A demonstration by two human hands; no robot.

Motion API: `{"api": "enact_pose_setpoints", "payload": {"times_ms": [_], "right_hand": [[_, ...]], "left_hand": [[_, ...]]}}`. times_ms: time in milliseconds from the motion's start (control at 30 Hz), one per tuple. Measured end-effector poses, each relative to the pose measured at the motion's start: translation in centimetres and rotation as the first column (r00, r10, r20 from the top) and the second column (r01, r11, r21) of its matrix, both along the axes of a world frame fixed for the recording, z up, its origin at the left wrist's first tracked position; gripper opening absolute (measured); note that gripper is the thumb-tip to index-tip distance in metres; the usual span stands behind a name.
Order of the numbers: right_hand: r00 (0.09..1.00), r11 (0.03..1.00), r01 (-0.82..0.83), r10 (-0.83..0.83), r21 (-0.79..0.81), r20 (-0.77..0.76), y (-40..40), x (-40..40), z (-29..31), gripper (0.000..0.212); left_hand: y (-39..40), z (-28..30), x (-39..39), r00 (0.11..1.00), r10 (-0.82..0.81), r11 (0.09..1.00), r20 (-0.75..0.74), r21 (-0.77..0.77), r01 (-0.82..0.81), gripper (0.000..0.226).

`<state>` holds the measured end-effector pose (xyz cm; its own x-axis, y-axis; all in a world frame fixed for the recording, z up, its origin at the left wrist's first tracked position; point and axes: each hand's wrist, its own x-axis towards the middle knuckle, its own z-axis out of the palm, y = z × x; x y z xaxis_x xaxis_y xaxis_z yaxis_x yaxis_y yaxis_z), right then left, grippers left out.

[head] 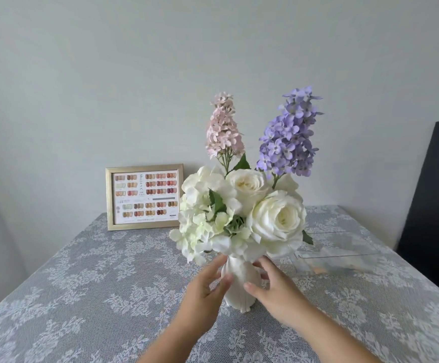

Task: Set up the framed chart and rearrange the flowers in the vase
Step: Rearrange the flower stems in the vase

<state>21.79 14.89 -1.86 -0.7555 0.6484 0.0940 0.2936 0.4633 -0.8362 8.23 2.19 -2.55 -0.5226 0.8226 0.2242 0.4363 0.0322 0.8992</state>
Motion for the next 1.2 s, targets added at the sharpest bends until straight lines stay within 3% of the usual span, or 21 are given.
{"api": "enact_pose_setpoints", "payload": {"times_ms": [167,533,633,1200], "right_hand": [[0.998,0.993,0.069,-0.068,0.097,-0.011,0.4,-1.6,0.7,0.051],[0.997,0.99,0.076,-0.075,0.118,-0.014,5.8,-7.8,2.6,0.049],[0.996,0.993,0.091,-0.089,0.078,-0.022,8.2,-10.1,3.7,0.048],[0.979,0.969,0.138,-0.165,-0.206,-0.119,19.2,-20.8,4.2,0.047]], "left_hand": [[1.6,0.2,-0.7,0.998,0.063,0.997,-0.012,0.044,-0.063,0.038],[7.9,2.1,-5.0,0.963,0.213,0.972,0.167,0.064,-0.226,0.031],[10.5,3.2,-7.0,0.937,0.217,0.968,0.273,0.061,-0.242,0.031],[23.0,4.6,-17.3,0.937,0.257,0.964,0.235,0.004,-0.266,0.039]]}}
